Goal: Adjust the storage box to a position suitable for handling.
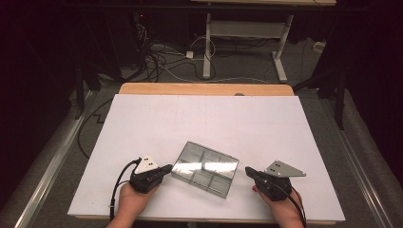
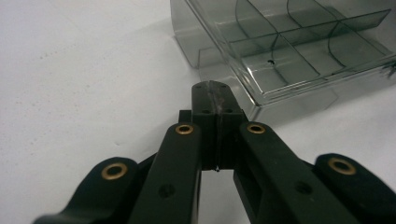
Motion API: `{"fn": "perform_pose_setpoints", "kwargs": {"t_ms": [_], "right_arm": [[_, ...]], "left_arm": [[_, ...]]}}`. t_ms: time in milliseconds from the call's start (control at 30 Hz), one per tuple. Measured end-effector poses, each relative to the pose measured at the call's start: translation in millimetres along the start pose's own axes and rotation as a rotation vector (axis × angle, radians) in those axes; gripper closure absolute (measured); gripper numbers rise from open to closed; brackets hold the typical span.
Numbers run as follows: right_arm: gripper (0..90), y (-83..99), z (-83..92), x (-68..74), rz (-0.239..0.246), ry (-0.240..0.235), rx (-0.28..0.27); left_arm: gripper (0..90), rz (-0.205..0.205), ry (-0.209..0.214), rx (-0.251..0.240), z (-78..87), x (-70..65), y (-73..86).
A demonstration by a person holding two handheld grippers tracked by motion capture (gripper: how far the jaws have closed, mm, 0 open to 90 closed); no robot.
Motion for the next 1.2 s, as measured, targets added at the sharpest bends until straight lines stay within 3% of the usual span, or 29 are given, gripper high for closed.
{"fn": "perform_pose_setpoints", "kwargs": {"t_ms": [300, 467, 567, 833, 1200], "right_arm": [[90.0, 0.0, -4.9, 1.3, 0.012, 0.016, 0.01], [90.0, -1.8, -6.3, -0.4, 0.023, 0.036, 0.025], [90.0, -0.9, -9.7, -3.5, 0.015, 0.042, 0.038], [90.0, 3.0, -12.3, -10.2, 0.012, 0.062, 0.051], [90.0, 3.4, -17.4, -19.7, -0.001, 0.065, 0.055]], "left_arm": [[87.8, -0.015, -0.008, 0.021, -1.6, -4.2, 0.3], [87.8, -0.035, 0.002, 0.044, -0.7, -13.8, 2.6], [87.8, -0.056, 0.024, 0.062, -0.7, -22.6, 4.6], [87.8, -0.166, 0.085, 0.11, -2.7, -49.6, 8.4], [87.7, -0.178, 0.133, 0.089, 0.0, -60.7, 10.9]]}}
Point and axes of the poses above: each handheld gripper's, and its own axes: z roughly backward along the jaws, y roughly out of its underside, x roughly to its left, the point moved 3 cm from there along -z, roughly forward along the jaws, and after that the axes turned 1 degree about -x, right-handed, at the moved point
